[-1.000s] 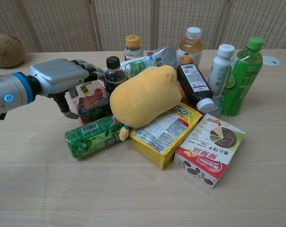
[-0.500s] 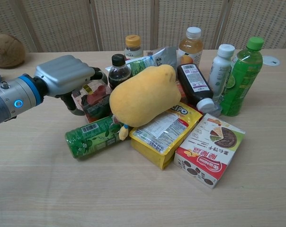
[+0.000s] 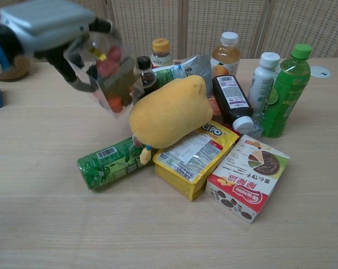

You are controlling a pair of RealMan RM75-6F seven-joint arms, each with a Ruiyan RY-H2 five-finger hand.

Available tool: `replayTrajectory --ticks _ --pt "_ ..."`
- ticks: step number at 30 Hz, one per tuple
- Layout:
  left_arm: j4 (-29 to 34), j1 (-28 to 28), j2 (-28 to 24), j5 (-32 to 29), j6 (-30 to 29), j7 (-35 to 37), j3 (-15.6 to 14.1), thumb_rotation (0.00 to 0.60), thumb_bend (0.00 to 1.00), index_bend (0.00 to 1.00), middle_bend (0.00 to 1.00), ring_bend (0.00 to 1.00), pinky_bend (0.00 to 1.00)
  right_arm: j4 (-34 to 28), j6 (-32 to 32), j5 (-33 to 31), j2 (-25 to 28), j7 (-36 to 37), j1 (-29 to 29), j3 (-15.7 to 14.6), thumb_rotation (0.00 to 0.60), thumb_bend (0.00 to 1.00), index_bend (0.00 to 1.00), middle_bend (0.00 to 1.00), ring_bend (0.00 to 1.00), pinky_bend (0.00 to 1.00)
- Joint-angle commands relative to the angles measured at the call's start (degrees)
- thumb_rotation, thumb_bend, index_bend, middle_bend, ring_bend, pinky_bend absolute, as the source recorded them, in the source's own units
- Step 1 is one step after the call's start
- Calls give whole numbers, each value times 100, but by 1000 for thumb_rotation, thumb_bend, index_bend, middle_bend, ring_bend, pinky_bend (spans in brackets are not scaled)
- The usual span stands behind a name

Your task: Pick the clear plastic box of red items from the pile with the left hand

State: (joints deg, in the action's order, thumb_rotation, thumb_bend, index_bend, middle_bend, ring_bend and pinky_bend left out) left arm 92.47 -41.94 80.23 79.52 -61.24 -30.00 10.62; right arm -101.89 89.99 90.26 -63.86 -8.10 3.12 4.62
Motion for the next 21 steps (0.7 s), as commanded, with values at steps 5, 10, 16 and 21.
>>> replayTrajectory --ticks 5,10,16,21 --pt "1896 22 -1606 -408 -447 -666 805 600 0 861 814 741 712 -96 35 116 6 -40 -16 -53 600 0 0 0 0 0" --pt "2341 19 -2096 -625 -598 -755 1078 600 0 862 813 742 715 -125 52 148 24 -30 -29 -68 600 0 0 0 0 0" --pt "2505 -27 -2293 -748 -682 -735 1170 600 0 863 812 742 715 -136 67 138 43 -1 -35 -54 600 0 0 0 0 0" --pt "2512 -110 -2273 -788 -713 -795 1146 600 0 862 811 741 717 -134 58 129 48 5 -34 -50 600 0 0 0 0 0"
